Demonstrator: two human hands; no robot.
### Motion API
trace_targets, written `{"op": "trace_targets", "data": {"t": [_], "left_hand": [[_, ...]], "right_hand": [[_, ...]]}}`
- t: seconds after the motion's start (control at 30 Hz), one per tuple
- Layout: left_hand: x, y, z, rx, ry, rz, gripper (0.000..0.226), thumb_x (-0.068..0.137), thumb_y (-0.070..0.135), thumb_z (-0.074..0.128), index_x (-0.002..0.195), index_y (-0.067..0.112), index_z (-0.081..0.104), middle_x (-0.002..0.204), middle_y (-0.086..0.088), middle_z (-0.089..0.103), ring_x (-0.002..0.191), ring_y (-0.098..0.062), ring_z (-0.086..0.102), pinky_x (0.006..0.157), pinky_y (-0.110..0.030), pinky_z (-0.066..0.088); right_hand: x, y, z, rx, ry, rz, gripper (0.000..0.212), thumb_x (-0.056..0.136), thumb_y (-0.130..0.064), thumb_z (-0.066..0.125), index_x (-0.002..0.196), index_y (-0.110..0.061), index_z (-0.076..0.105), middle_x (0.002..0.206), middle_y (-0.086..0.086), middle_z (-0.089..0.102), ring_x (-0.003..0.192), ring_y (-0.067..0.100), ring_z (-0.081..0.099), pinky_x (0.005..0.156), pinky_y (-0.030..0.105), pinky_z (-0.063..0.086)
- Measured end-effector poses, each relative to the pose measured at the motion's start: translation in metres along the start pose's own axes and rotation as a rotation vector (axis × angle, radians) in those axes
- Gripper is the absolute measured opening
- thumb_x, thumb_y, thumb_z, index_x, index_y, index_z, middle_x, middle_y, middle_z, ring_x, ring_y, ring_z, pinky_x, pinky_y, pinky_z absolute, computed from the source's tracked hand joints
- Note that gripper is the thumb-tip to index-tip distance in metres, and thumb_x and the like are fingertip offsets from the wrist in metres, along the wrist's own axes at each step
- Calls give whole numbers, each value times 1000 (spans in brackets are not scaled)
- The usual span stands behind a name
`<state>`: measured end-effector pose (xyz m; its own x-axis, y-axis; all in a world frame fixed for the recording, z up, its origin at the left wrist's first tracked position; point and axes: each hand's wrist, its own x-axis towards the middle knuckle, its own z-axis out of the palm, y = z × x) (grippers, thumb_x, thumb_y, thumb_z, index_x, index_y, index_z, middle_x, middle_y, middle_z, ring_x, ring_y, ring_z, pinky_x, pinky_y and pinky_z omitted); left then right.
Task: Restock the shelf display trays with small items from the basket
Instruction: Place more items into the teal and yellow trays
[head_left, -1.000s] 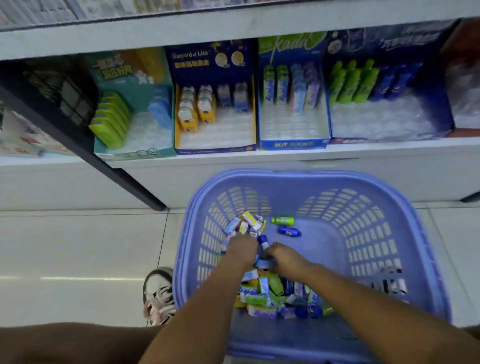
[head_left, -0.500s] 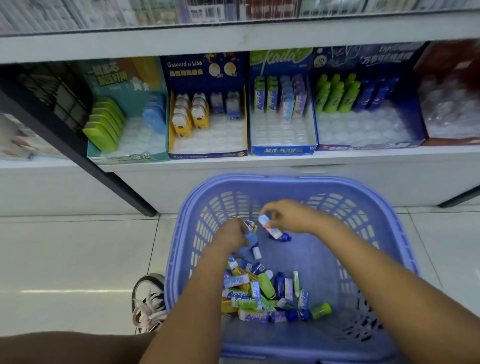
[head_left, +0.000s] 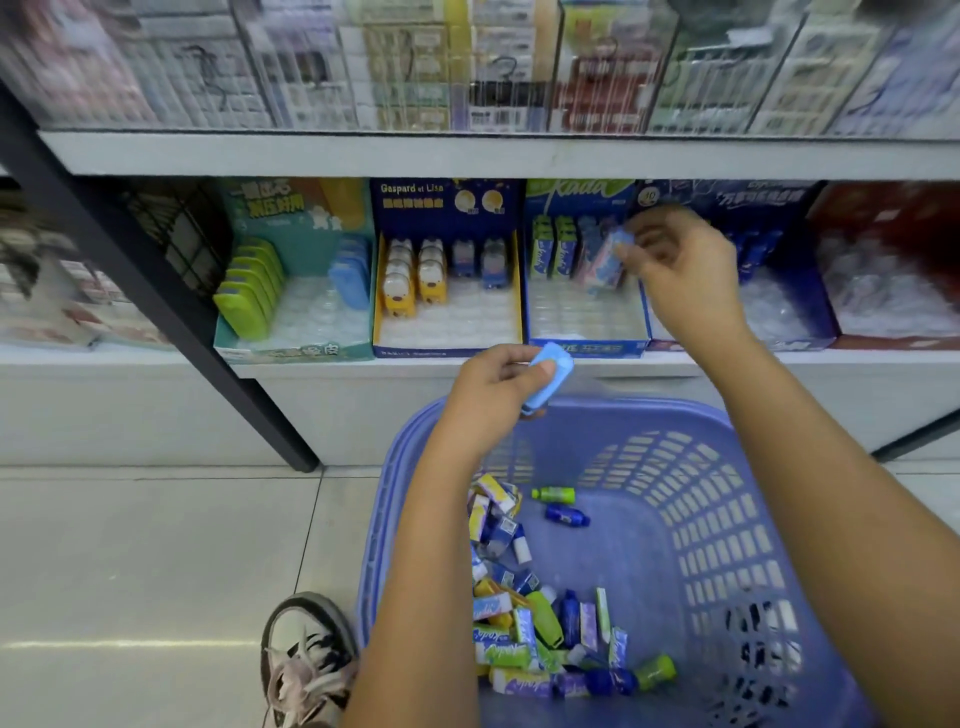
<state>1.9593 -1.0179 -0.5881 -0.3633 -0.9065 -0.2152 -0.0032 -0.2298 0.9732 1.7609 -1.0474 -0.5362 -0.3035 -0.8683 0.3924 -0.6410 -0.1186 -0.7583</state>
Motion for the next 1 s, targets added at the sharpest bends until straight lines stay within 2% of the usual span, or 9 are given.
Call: {"op": "trace_targets", "data": {"t": [0.1,0.2,0.33,0.5,0.67,0.73,0.83,0.9,1.0], "left_hand": [[-1,5,3,-73,34,19,18,93,13,58,109,8,59,95,-7,62,75,-13,61,58,-18,53],[-1,7,3,-109,99,45,19,92,16,59,110,9,60,102,-11,64,77,-15,64,60,-19,54],[1,6,1,-81,159,67,18,91,15,61,109,16,62,104,-10,67,83,-17,64,70,-27,56],[1,3,-2,14,172,72,29,89,7,61,112,25,63,112,-4,67,95,-18,66,83,-32,54],[0,5,-1,-39,221,88,29,87,10,64,108,30,64,110,-3,68,93,-12,66,79,-24,53],[-1,7,-3,-59,242,123,29,87,9,64,108,30,64,105,-2,68,89,-10,66,73,-19,52],[-4,12,-11,-113,306,200,27,87,4,64,109,20,65,104,-3,70,95,-14,66,79,-21,53],[-5,17,-22,-116,355,265,27,87,4,64,111,16,65,108,-6,70,100,-16,66,86,-26,53],[-6,28,-41,-164,402,350,28,87,2,63,113,12,63,108,-7,70,97,-12,66,83,-21,53]], "right_hand": [[16,13,5,-101,-76,26,18,86,-11,65,104,-8,63,98,13,65,82,20,59,70,14,47],[21,22,11,-173,-187,39,18,86,-11,65,104,-9,63,93,6,62,86,25,60,75,22,47],[29,26,3,-217,-256,34,13,84,-12,67,97,-15,64,90,3,61,82,17,58,65,9,42],[38,28,8,-324,-360,113,18,82,-11,70,99,-10,68,99,7,67,87,15,60,78,21,45],[37,23,9,-360,-346,125,18,80,-11,72,98,-7,71,107,8,68,95,20,62,90,30,49],[34,15,7,-395,-276,44,22,82,-15,71,103,-10,71,109,8,65,88,18,60,83,25,48],[11,-16,17,-33,-260,27,13,81,-25,72,93,-21,69,89,4,68,69,11,58,61,12,46],[-8,-44,34,237,-448,24,10,81,-22,71,90,-26,68,82,-3,70,70,12,63,61,16,52],[-16,-74,58,367,-587,5,19,82,-11,71,99,-18,66,92,9,71,76,16,65,67,23,56]]}}
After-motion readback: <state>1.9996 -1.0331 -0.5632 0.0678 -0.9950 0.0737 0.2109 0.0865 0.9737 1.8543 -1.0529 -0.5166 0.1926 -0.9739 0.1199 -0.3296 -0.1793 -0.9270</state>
